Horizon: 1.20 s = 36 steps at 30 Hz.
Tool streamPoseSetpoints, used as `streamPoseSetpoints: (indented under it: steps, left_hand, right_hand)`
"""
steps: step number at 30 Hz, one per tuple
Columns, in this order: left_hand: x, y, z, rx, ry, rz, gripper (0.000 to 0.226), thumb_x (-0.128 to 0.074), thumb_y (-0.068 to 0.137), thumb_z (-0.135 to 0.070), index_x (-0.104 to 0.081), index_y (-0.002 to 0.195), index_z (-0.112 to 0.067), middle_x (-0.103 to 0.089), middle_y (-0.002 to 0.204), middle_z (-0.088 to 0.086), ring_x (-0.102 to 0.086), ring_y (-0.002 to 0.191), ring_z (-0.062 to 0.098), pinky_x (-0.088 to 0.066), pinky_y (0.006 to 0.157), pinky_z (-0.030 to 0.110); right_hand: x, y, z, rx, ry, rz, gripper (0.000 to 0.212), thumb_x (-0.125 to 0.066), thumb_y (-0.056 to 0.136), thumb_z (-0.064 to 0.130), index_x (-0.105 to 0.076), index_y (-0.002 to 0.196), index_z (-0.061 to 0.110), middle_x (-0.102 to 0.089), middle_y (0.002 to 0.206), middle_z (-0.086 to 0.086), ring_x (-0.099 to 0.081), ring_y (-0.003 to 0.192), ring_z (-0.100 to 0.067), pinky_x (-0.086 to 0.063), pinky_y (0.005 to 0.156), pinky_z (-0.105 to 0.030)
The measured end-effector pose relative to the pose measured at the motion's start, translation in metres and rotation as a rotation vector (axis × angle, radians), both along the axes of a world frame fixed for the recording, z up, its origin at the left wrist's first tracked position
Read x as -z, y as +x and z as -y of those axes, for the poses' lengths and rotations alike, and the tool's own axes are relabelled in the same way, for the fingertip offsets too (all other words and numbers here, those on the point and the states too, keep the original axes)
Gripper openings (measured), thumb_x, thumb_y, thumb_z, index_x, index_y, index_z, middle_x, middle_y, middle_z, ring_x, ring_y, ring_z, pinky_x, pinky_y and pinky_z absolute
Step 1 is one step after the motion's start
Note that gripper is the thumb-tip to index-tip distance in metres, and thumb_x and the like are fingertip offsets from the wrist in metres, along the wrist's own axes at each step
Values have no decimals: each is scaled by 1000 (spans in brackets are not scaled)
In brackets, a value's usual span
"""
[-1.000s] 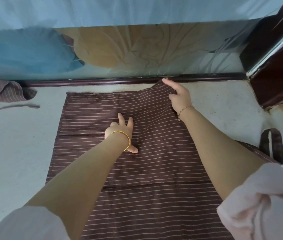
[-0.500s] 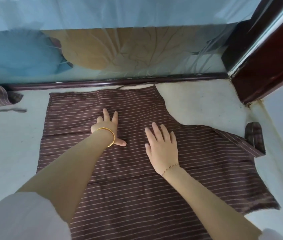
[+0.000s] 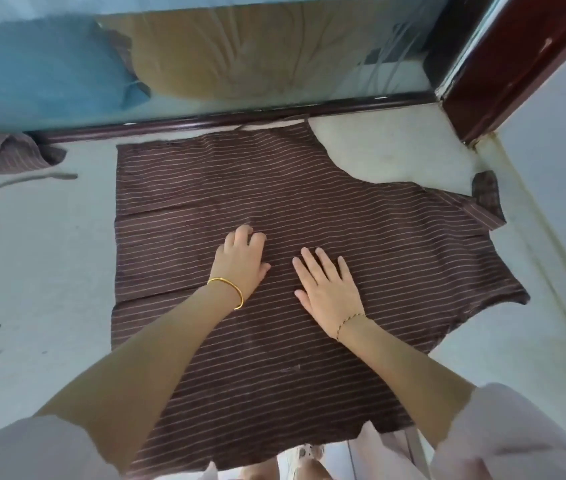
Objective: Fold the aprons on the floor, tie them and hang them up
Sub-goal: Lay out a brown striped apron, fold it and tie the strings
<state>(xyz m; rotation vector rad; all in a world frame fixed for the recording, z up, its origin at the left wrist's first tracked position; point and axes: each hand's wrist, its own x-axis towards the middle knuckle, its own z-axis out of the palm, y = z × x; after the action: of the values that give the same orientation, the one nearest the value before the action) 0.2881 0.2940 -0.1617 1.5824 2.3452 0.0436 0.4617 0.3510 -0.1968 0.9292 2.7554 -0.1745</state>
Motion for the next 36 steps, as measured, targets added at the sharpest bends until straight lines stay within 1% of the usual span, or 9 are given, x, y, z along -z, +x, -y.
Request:
streamPoseSetpoints:
  steps: [4, 8, 14, 17, 22, 26, 29, 32, 36]
  left_hand:
    - [-11, 38, 52, 111, 34, 161, 34, -57, 92, -31, -47, 120, -16, -41, 124, 3, -54, 102, 19, -50, 87, 29]
    - [-22, 84, 99, 393, -111, 181, 26, -49, 93, -44, -48, 101, -20, -51, 109, -3, -52, 78, 13, -48, 69, 28]
    - [6, 145, 153, 669, -267, -46, 57, -54, 81, -62, -45, 115, -17, -51, 111, 1, -56, 92, 22, -48, 69, 35]
    - [18, 148, 167, 653, -234, -151, 48, -57, 88, -42, -39, 122, -15, -47, 119, 4, -51, 100, 23, -47, 77, 35]
    - [9, 146, 163, 499, -213, -58, 26, -45, 97, -21, -45, 122, -15, -48, 120, 5, -50, 106, 23, -46, 78, 33]
    - [-13, 131, 155, 177, -165, 150, 14, -42, 98, -24, -48, 109, -20, -60, 99, 2, -57, 89, 23, -46, 72, 32]
    - [-20, 119, 146, -60, -117, 289, 19, -39, 99, -17, -52, 113, -20, -60, 99, 2, -56, 85, 20, -47, 75, 31]
    - [-21, 124, 139, -114, -87, 341, 24, -32, 101, -13, -50, 115, -19, -61, 102, 7, -58, 87, 23, -49, 76, 34]
    - [-31, 134, 134, -118, -74, 583, 25, -40, 98, -36, -48, 113, -19, -59, 103, 2, -57, 91, 21, -45, 77, 34]
  right_hand:
    - [-15, 6, 3, 62, -30, -161, 49, -43, 99, 24, -30, 145, 16, -25, 154, -6, -28, 139, -25, -33, 111, -39]
    - [-28, 44, 36, 40, -150, -329, 35, -55, 88, 2, -58, 120, 13, -52, 122, -4, -54, 108, -21, -54, 75, -34]
    - [-22, 108, 82, -19, -151, -405, 17, -65, 80, 0, -65, 92, 13, -60, 94, -4, -59, 65, -18, -49, 51, -26]
    - [-18, 126, 96, -31, -158, -426, 14, -66, 80, 3, -64, 91, 12, -63, 88, -4, -55, 51, -17, -48, 45, -26]
    - [-11, 152, 116, -180, -148, -423, 30, -64, 76, 16, -63, 106, 11, -68, 89, 0, -65, 77, -19, -57, 66, -34]
    - [-5, 167, 118, -269, -186, -304, 73, -65, 71, 51, -48, 130, 11, -57, 128, -6, -53, 118, -24, -46, 99, -41]
    - [1, 168, 117, -358, -89, -163, 96, -75, 65, 46, -33, 142, 8, -41, 145, -10, -43, 131, -25, -39, 107, -38]
    - [-1, 159, 111, -324, -54, -228, 76, -82, 65, 19, -49, 133, 9, -56, 130, -8, -58, 113, -23, -51, 95, -35]
    - [-23, 147, 101, -95, -335, -362, 27, -59, 87, 13, -64, 113, 17, -63, 111, 0, -60, 100, -18, -50, 87, -35]
